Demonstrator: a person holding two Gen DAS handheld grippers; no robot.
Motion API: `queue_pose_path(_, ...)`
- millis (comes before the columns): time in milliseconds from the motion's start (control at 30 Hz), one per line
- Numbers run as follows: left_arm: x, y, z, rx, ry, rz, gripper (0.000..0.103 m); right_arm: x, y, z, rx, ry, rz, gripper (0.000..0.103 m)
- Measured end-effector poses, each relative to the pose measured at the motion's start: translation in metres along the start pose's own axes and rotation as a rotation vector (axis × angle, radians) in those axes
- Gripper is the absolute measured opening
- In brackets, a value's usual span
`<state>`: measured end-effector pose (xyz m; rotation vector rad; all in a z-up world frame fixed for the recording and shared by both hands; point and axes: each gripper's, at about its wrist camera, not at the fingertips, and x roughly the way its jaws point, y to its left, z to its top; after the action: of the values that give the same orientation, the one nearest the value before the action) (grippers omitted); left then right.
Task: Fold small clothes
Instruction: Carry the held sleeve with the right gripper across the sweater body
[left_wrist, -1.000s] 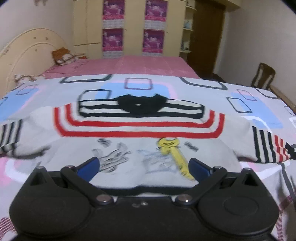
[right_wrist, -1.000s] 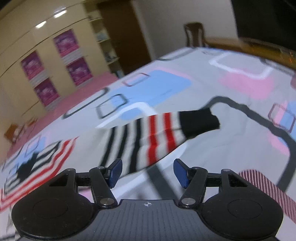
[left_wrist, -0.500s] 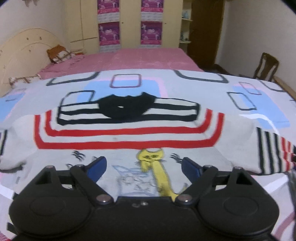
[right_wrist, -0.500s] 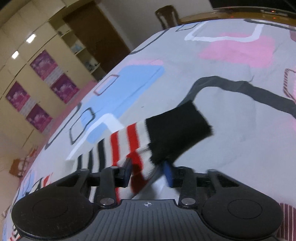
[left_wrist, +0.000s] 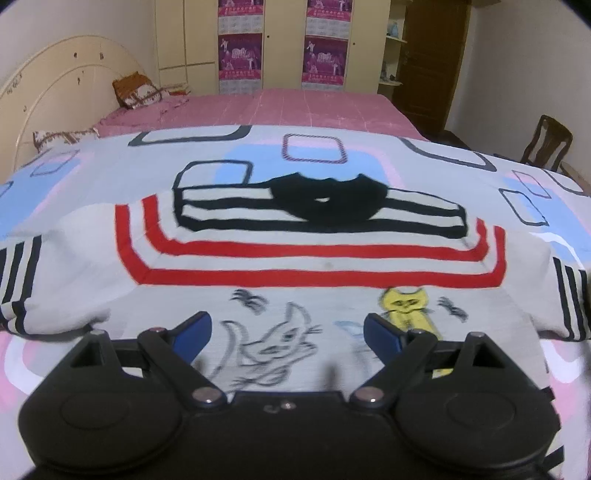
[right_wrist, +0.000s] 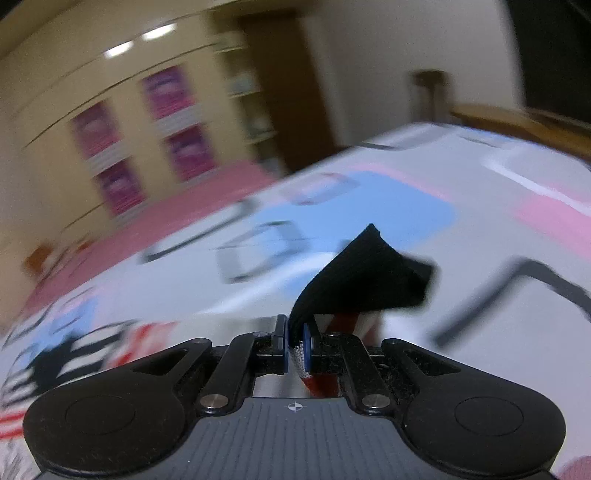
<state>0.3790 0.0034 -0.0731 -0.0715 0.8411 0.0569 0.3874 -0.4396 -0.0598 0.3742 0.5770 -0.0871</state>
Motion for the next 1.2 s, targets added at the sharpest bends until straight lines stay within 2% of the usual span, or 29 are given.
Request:
queue_pose_path(167, -0.003, 0.041, -0.001, -0.054, -0.008, -0.019, 0.087, 0.006, 0.119, -0.029, -0.210, 0.068, 0.191, 0.007)
queue_pose_path(267, -0.007, 0.066, -0.002, -0.106, -0.008, -0.037, 0.084, 0.012, 0.177, -0.056, -0.296, 0.111, 0.268, 0.007)
queue_pose_path(433, -0.009, 0.088, -0.007, -0.139, -0.004, -0.058, 0.084, 0.028, 0.244, -0.107, -0.383, 0.207, 0.358, 0.007)
queue_pose_path(500, -0.006, 0.091, -0.008, -0.144, 0.010, -0.083, 0.086, 0.041, 0.256, -0.124, -0.401, 0.283, 0.365, 0.007)
queue_pose_path(533, -0.004, 0.093, -0.008, -0.146, 0.013, -0.092, 0.090, 0.051, 0.256, -0.127, -0.411, 0.294, 0.349, 0.007)
queue_pose_path(567, -0.001, 0.092, -0.007, -0.149, 0.016, -0.108, 0.096, 0.046, 0.257, -0.129, -0.414, 0.270, 0.345, 0.016)
queue_pose_path(600, 0.001, 0.090, -0.006, -0.147, 0.014, -0.122, 0.097, 0.042, 0.257, -0.129, -0.421, 0.272, 0.340, 0.026)
queue_pose_path(633, 0.003, 0.087, -0.005, -0.143, 0.009, -0.140, 0.098, 0.034, 0.256, -0.128, -0.426, 0.262, 0.337, 0.058)
queue_pose_path(667, 0.005, 0.082, -0.003, -0.137, 0.006, -0.158, 0.098, 0.024, 0.252, -0.127, -0.424, 0.232, 0.335, 0.067)
queue_pose_path(733, 0.013, 0.067, 0.003, -0.120, 0.007, -0.213, 0.097, 0.014, 0.240, -0.124, -0.420, 0.220, 0.349, 0.066)
queue_pose_path(833, 0.030, 0.040, 0.010, -0.089, 0.026, -0.284, 0.091, -0.001, 0.213, -0.120, -0.378, 0.235, 0.335, 0.052)
queue_pose_path(900, 0.046, 0.028, 0.012, -0.079, 0.054, -0.307, 0.087, -0.015, 0.189, -0.115, -0.372, 0.246, 0.298, 0.051)
queue_pose_path(967, 0.063, 0.018, 0.014, -0.065, 0.089, -0.317, 0.073, -0.026, 0.165, -0.113, -0.359, 0.250, 0.257, 0.051)
queue_pose_path(1033, 0.074, 0.011, 0.017, -0.065, 0.098, -0.335, 0.071, -0.029, 0.141, -0.110, -0.323, 0.239, 0.191, 0.051)
queue_pose_path(1100, 0.080, 0.003, 0.022, -0.054, 0.089, -0.344, 0.061, -0.026, 0.122, -0.103, -0.254, 0.229, 0.134, 0.051)
queue_pose_path(1133, 0.083, -0.001, 0.024, -0.048, 0.092, -0.356, 0.046, -0.024, 0.113, -0.098, -0.214, 0.223, 0.122, 0.050)
queue_pose_path(1167, 0.086, -0.004, 0.027, -0.047, 0.100, -0.357, 0.037, -0.020, 0.109, -0.096, -0.189, 0.215, 0.115, 0.043)
queue_pose_path(1200, 0.090, -0.007, 0.029, -0.047, 0.101, -0.354, 0.032, -0.015, 0.106, -0.093, -0.175, 0.215, 0.114, 0.038)
